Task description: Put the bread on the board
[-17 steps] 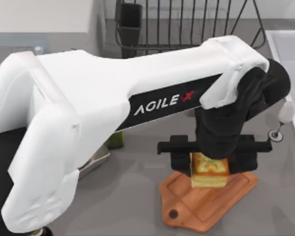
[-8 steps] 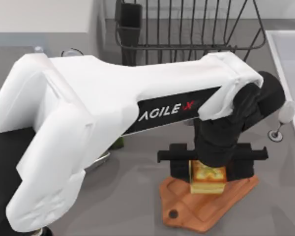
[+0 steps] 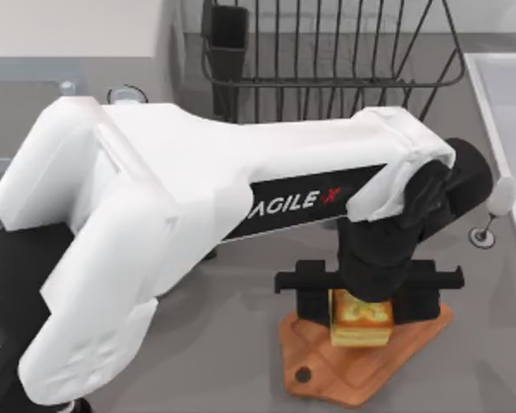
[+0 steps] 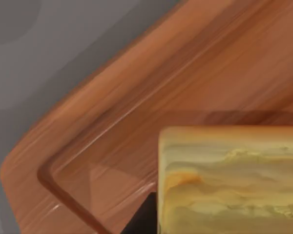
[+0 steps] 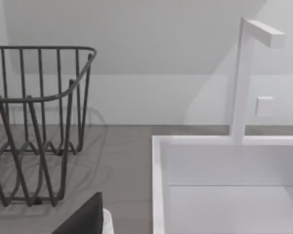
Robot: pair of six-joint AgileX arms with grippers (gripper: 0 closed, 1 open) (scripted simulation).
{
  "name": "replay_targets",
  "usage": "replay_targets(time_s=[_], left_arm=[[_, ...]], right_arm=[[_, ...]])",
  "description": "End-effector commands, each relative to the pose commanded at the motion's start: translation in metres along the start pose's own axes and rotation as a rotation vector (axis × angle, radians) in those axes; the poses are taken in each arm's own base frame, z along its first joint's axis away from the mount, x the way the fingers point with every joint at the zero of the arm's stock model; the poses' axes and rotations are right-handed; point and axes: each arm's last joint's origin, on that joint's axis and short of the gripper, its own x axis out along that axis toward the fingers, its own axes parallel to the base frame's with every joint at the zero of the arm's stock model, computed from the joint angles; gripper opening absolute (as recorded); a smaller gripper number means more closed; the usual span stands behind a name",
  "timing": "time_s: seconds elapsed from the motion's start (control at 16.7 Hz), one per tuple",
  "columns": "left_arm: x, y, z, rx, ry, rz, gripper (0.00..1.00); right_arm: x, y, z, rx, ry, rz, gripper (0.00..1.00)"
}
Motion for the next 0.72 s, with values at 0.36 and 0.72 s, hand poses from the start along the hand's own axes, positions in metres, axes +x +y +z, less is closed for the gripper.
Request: replay_targets(time_s=[0.36, 0.72], left_arm=[[0.0, 0.0, 0.0, 0.0, 0.0, 0.0, 0.45], [0.0, 0.0, 0.0, 0.0, 0.0, 0.0, 0.9]], right_arm=[[0.0, 0.0, 0.0, 0.0, 0.0, 0.0, 1.0], [0.0, 0.0, 0.0, 0.0, 0.0, 0.0, 1.0]])
